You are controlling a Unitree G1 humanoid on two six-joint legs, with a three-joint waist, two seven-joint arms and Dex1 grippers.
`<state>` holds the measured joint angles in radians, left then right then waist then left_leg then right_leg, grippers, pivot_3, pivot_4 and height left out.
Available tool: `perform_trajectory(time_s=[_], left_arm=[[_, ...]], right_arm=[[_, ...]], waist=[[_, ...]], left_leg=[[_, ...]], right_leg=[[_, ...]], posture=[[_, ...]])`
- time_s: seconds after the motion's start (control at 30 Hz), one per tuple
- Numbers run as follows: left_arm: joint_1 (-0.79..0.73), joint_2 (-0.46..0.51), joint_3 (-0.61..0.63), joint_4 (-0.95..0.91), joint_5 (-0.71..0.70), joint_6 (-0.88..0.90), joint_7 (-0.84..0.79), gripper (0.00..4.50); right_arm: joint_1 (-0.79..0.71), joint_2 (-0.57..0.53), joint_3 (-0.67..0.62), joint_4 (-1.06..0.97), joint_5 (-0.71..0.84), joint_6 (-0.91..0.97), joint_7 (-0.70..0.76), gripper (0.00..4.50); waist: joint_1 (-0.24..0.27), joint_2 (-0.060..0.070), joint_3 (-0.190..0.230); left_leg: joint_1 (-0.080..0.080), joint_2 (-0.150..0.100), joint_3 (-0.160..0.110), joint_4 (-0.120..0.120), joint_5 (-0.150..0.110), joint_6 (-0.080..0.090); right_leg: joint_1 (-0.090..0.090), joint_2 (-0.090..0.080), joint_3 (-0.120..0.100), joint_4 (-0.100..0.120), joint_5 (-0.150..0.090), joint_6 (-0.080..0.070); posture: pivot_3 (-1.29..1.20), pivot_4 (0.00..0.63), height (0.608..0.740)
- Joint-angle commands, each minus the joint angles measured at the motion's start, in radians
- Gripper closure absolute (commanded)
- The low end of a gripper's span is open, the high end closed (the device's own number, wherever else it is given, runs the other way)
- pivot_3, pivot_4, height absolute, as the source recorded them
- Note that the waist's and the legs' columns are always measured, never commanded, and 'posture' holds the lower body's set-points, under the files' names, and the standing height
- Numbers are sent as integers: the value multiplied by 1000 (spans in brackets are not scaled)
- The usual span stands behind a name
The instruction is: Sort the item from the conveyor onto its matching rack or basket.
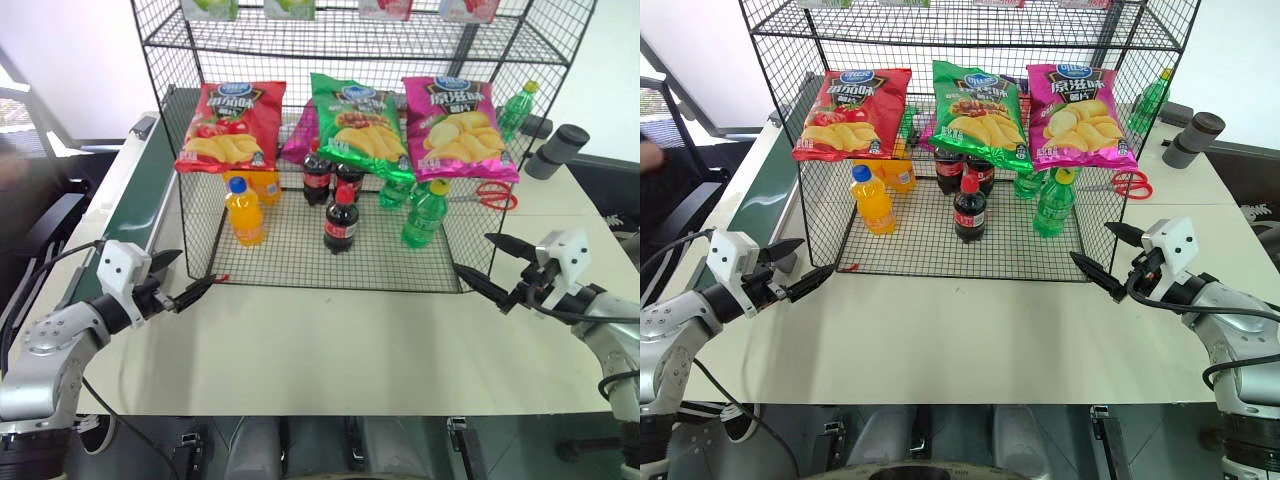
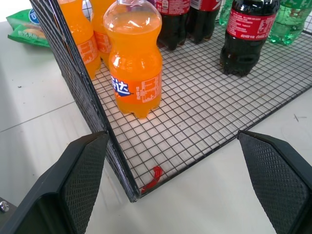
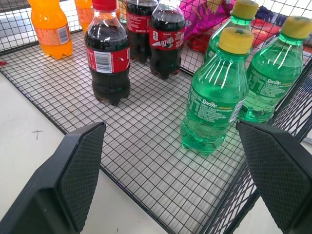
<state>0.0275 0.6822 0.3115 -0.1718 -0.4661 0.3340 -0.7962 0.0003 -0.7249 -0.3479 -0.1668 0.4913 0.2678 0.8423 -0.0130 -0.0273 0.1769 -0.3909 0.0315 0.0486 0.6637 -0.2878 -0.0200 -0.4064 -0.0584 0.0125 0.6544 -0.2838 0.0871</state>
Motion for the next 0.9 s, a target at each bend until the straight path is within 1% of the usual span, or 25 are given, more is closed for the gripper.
perform_trajectory(time_s=[0.03, 0.9], left_arm=[[8, 9, 31, -41, -8, -25, -6, 0], [16, 14, 31, -42, 4, -21, 14, 0]], right_arm=[[-13, -7, -25, 0, -2, -27, 4, 39], [-11, 6, -10, 23, -18, -58, 15, 39]], waist=[[0, 0, 0], [0, 0, 0]], left_leg=[[0, 0, 0, 0, 0, 0], [0, 0, 0, 0, 0, 0]], right_leg=[[0, 0, 0, 0, 0, 0], [0, 0, 0, 0, 0, 0]], posture=[[0, 150, 740], [0, 150, 740]])
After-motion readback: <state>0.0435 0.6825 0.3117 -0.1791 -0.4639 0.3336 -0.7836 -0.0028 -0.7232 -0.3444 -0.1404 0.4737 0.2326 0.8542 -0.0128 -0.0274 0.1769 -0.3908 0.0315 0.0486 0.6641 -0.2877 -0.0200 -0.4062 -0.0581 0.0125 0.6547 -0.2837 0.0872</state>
